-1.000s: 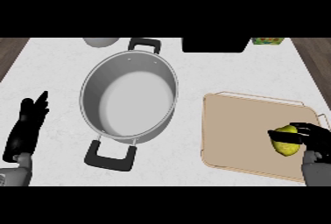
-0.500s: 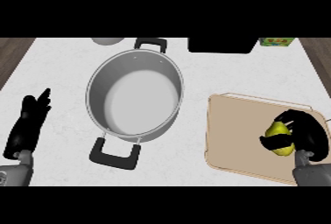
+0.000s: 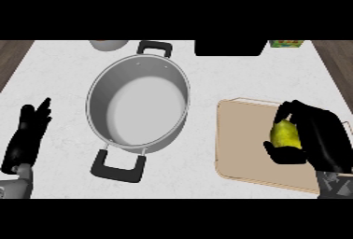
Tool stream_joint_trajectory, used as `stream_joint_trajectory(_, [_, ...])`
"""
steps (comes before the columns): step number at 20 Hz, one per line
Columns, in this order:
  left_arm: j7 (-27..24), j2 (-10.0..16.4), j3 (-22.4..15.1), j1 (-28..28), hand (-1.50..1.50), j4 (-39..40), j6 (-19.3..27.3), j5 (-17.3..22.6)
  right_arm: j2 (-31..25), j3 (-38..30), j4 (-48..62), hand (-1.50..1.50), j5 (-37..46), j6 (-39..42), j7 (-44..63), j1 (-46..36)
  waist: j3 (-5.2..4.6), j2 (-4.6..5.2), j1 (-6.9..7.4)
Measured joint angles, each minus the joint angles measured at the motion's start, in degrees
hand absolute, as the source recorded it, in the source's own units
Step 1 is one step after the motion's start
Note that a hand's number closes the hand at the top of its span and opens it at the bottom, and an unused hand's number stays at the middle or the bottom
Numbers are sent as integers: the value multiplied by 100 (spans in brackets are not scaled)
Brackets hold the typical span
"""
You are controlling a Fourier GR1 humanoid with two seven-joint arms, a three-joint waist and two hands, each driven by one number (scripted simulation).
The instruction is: Pick the pear from the tray and place it in the pot
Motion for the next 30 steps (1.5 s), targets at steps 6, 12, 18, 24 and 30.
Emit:
stream_joint_trajectory(6, [-49,-27,41,-62,0,107,17,-30,228,-96,-1288,150,-117,-262,-200,-395,4,13,-35])
stream_joint_trajectory(12, [-83,-97,21,-45,0,80,11,-102,440,-69,-2425,150,-168,635,601,-1339,0,20,2])
stream_joint_trajectory(18, [-162,-176,19,-138,0,210,-4,-169,1316,298,-1996,150,-314,1627,1674,-2973,-5,32,59])
stream_joint_trajectory(24, [-95,-167,80,-336,0,349,-61,-195,2283,334,-774,150,-337,1939,2096,-4189,-2,42,67])
stream_joint_trajectory(30, [-186,-124,146,-303,0,357,-185,-163,2932,368,890,150,-374,1670,2092,-4994,-1,55,121])
